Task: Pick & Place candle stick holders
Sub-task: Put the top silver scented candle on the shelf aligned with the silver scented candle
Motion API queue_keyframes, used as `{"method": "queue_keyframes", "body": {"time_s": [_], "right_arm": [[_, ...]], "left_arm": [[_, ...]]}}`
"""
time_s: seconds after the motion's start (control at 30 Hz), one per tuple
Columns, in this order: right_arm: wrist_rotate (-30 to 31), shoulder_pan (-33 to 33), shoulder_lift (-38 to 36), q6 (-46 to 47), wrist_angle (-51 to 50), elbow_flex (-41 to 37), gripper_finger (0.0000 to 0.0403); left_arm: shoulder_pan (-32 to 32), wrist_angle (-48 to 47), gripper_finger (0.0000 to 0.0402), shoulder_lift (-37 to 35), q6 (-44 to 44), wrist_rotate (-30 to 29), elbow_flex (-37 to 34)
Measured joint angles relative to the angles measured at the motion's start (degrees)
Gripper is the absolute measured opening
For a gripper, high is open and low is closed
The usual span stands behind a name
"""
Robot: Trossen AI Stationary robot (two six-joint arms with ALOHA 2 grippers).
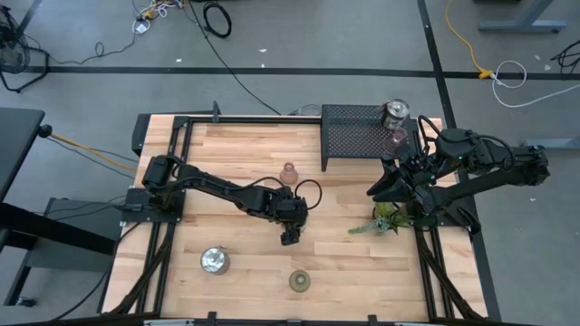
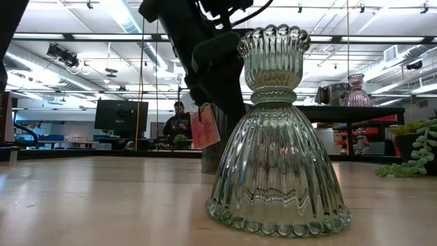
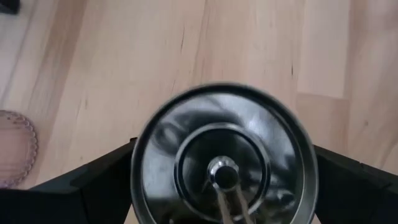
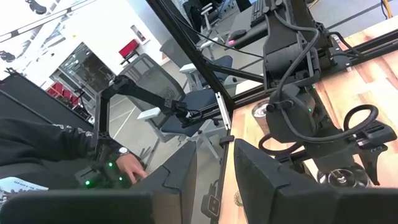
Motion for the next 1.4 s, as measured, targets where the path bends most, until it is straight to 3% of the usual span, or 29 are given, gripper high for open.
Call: {"method": "queue_keyframes", "body": {"time_s": [0.4, 0.6, 0.9, 1.1, 1.2, 1.4], "right_arm": [[0.0, 0.0, 0.0, -0.2, 0.0, 0.0, 0.0107], [0.0, 0.0, 0.0, -0.4, 0.0, 0.0, 0.0107], [0.0, 0.0, 0.0, -1.4, 0.0, 0.0, 0.0107], [0.0, 0.0, 0.0, -1.9, 0.0, 0.0, 0.0107], [0.0, 0.0, 0.0, -1.9, 0.0, 0.0, 0.0107], [1.8, 0.0, 0.0, -2.0, -0.1, 0.0, 0.0107]], "left_arm": [[-0.9, 0.5, 0.0396, 0.0, 0.4, 0.2, 0.0], [-0.5, 0.4, 0.0355, 0.0, 0.4, -1.0, 0.0], [-0.1, -0.4, 0.0355, -0.1, -2.5, -0.8, 0.5], [0.8, -12.0, 0.0355, 0.0, -1.8, -1.5, 9.4], [2.0, -20.7, 0.0355, 0.0, 1.5, -2.2, 17.7], [6.0, -29.7, 0.0355, -0.2, 9.6, -3.2, 35.6]]}}
